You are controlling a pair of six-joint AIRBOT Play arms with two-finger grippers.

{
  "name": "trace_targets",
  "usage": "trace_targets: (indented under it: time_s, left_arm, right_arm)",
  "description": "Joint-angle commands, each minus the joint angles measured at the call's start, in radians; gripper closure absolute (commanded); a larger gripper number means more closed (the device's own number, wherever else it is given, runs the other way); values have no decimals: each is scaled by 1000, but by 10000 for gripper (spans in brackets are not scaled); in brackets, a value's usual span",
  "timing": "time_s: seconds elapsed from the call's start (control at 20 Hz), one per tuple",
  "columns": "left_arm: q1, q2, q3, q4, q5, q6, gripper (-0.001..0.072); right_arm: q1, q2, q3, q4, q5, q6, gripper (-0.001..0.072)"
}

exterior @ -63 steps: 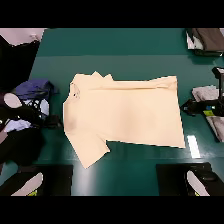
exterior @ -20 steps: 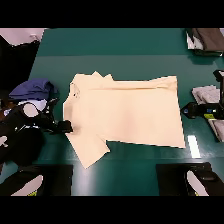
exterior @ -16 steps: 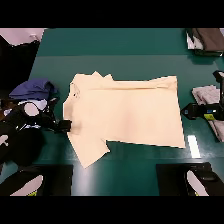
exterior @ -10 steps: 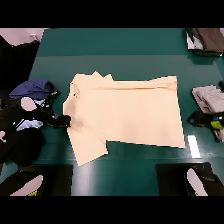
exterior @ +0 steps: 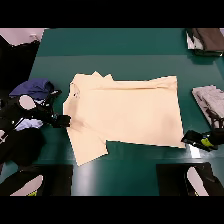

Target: Fold the shirts.

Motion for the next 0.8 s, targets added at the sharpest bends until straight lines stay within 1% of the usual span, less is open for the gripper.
trace_targets:
  time_s: [0.0, 0.1, 0.25, 0.3, 0.4, 0.45, 0.55, 0.6, 0.7, 0.75]
  left_arm:
    - [0, 0, 1, -1, -2, 10, 683]
    - [0, 0, 1, -1, -2, 9, 683]
    - [0, 0, 1, -2, -2, 9, 682]
    - [0, 0, 1, -2, -2, 9, 683]
    - [0, 0, 1, -3, -2, 9, 683]
    - [0, 0, 1, -3, -2, 9, 683]
    - [0, 0, 1, -3, -3, 9, 683]
    - [0, 0, 1, -3, -2, 9, 683]
    - [0, 0, 1, -3, -3, 9, 683]
    - [0, 0, 1, -3, -2, 10, 683]
  right_arm:
    - [-5, -90, -17, 68, -34, -7, 80]
    - [-5, -136, 5, 96, -51, -7, 133]
    - [-5, -183, 28, 92, -59, -6, 136]
    - [-5, -191, 26, 92, -60, -6, 180]
    - [-5, -208, 26, 92, -63, -6, 212]
    - [-5, -212, 26, 98, -63, -7, 272]
    - [3, -212, 26, 112, -75, -8, 278]
    - [18, -204, 26, 116, -83, -8, 307]
    - [63, -179, 26, 113, -93, -27, 578]
    - [84, -160, 26, 113, -95, -33, 676]
